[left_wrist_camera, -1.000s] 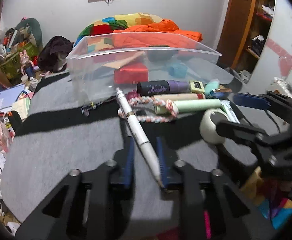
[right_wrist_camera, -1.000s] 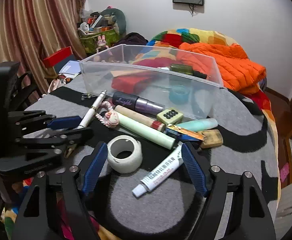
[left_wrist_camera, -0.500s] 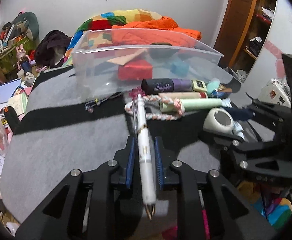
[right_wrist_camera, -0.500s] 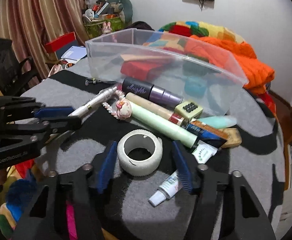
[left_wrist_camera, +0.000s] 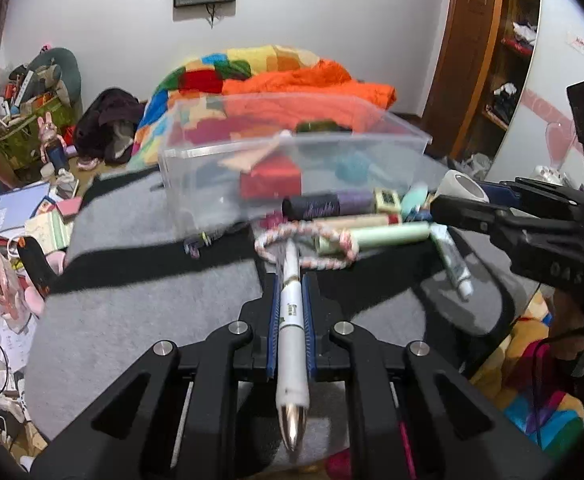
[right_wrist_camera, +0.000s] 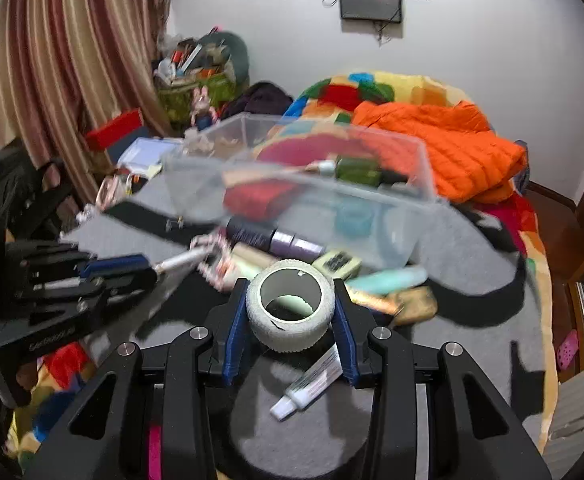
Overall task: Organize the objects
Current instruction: 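Drop the white pen into the box while the right drops the white tape in, then grasp the braided rope toy with the left gripper while the right grasps the white ointment tube, then drop the rope toy into the box while the right drops the ointment tube in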
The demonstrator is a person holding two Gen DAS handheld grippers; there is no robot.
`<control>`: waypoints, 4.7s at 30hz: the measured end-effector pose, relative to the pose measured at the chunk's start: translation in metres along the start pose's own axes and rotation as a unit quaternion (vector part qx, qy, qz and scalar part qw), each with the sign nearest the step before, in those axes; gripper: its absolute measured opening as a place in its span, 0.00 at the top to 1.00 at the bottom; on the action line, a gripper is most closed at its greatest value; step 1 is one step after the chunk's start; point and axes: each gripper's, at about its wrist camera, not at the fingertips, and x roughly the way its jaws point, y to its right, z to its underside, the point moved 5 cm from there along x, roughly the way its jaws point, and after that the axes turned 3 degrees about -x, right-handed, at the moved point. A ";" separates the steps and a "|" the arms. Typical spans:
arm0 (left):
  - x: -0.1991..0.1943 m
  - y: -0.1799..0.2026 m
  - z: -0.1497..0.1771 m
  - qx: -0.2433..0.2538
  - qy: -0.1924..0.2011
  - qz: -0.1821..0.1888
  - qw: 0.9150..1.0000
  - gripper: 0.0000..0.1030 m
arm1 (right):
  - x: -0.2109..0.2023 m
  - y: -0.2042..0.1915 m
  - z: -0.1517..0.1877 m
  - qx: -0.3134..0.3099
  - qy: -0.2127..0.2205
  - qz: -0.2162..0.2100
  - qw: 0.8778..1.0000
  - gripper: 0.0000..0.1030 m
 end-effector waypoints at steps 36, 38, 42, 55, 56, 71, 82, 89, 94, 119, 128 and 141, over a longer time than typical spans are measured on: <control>-0.017 -0.018 -0.204 -0.007 0.104 -0.016 0.994 0.94 | 0.048 0.044 -0.095 0.014 0.016 0.019 1.000 0.65; -0.003 -0.024 -0.204 -0.016 0.091 -0.018 0.996 0.94 | 0.062 0.045 -0.092 0.014 -0.003 0.019 1.000 0.65; 0.021 -0.029 -0.190 -0.018 0.061 -0.018 0.998 0.94 | 0.085 0.047 -0.082 0.012 -0.039 0.021 0.999 0.65; 0.039 -0.012 -0.132 0.018 0.022 -0.022 0.999 0.52 | 0.086 0.050 -0.076 0.014 -0.051 0.032 0.998 0.44; 0.037 -0.012 -0.130 0.018 0.021 -0.022 0.999 0.45 | 0.083 0.049 -0.077 0.012 -0.049 0.034 0.998 0.44; 0.027 0.011 -0.069 0.024 -0.009 -0.019 0.999 0.08 | 0.000 0.054 -0.028 0.032 -0.006 0.085 0.996 0.23; 0.051 0.032 -0.017 0.016 -0.043 -0.014 0.999 0.21 | 0.019 0.042 0.045 0.074 -0.077 0.052 0.993 0.23; 0.060 0.028 -0.019 -0.021 -0.038 -0.011 0.999 0.55 | 0.029 0.026 0.048 0.051 -0.077 0.049 0.994 0.40; 0.063 0.030 -0.010 -0.026 -0.034 -0.004 0.999 0.65 | 0.021 0.028 0.051 0.049 -0.071 0.057 0.995 0.66; -0.013 0.007 -0.042 -0.047 0.072 -0.001 0.996 0.91 | -0.033 0.077 0.007 0.092 0.013 0.079 0.993 0.85; -0.015 0.004 -0.090 -0.037 0.107 0.003 0.994 0.91 | -0.022 0.079 -0.054 0.082 0.065 0.066 0.992 0.85; 0.042 -0.009 -0.110 -0.044 0.060 -0.009 0.997 0.91 | 0.049 0.049 -0.088 0.057 0.026 0.034 0.997 0.85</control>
